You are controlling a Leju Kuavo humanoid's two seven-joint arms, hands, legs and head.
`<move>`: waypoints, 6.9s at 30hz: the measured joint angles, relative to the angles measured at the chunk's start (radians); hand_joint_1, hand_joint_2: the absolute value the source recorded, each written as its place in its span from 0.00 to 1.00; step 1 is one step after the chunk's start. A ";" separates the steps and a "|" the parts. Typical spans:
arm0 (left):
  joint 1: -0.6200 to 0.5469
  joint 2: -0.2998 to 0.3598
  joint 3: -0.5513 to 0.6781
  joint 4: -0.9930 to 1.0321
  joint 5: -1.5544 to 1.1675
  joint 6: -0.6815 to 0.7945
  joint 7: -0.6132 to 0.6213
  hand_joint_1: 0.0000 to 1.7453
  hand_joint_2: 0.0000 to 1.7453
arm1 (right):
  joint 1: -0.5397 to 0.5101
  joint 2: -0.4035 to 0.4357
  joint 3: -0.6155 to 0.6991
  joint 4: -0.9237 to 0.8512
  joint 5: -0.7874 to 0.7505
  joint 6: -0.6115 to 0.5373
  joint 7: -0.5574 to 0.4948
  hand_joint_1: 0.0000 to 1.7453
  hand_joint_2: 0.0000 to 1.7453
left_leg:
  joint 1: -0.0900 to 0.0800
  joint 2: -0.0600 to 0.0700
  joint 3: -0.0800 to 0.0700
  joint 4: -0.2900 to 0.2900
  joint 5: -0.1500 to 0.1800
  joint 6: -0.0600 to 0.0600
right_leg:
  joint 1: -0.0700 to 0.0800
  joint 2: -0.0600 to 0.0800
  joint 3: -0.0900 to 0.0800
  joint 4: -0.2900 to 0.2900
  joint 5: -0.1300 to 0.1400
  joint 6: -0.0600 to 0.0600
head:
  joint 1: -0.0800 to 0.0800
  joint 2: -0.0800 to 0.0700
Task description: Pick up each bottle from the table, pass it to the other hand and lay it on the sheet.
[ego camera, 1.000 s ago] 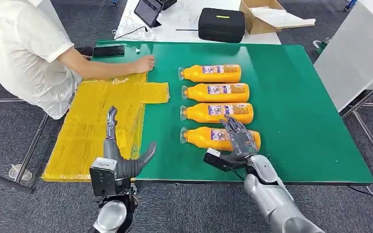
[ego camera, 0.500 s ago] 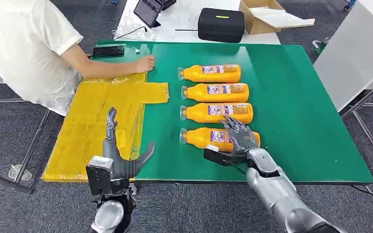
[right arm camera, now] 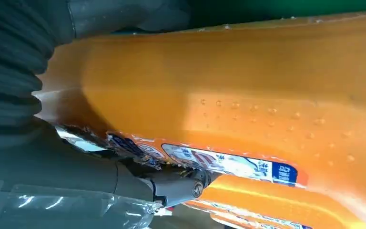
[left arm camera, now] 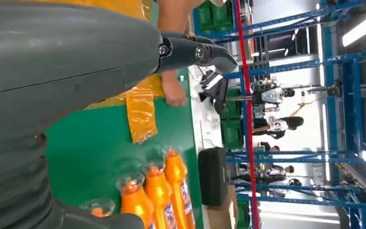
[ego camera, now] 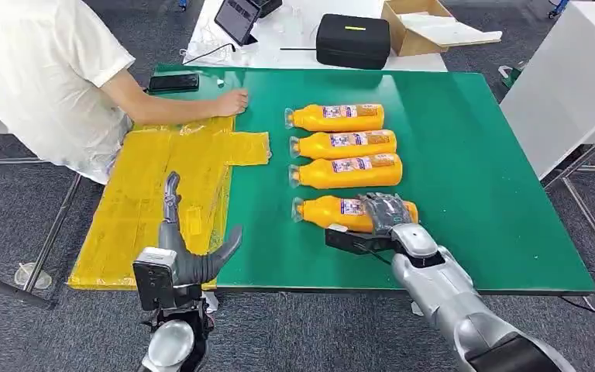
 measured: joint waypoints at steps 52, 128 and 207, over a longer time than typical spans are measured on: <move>-0.034 -0.011 0.050 0.186 0.516 -0.459 0.190 0.00 1.00 | 0.107 0.237 0.051 -0.148 -0.566 0.009 -0.390 1.00 1.00 | 0.002 0.002 -0.002 0.000 -0.001 -0.004 | 0.001 0.003 -0.002 0.001 0.000 -0.003 | 0.000 0.000; -0.357 0.078 0.414 0.705 -0.976 0.098 0.320 0.17 1.00 | 0.532 0.329 -0.116 -0.541 -0.655 -0.593 -0.710 0.00 1.00 | 0.004 0.001 -0.004 0.000 0.001 -0.005 | 0.003 0.002 -0.006 0.001 0.002 -0.005 | 0.000 0.000; -0.176 0.050 -0.079 0.376 -0.497 -0.117 0.233 0.00 1.00 | 0.191 0.058 -0.216 -0.090 0.084 -0.467 -0.219 0.00 1.00 | 0.002 0.001 -0.005 0.000 0.002 -0.006 | 0.001 0.002 -0.006 0.000 0.004 -0.005 | 0.000 0.000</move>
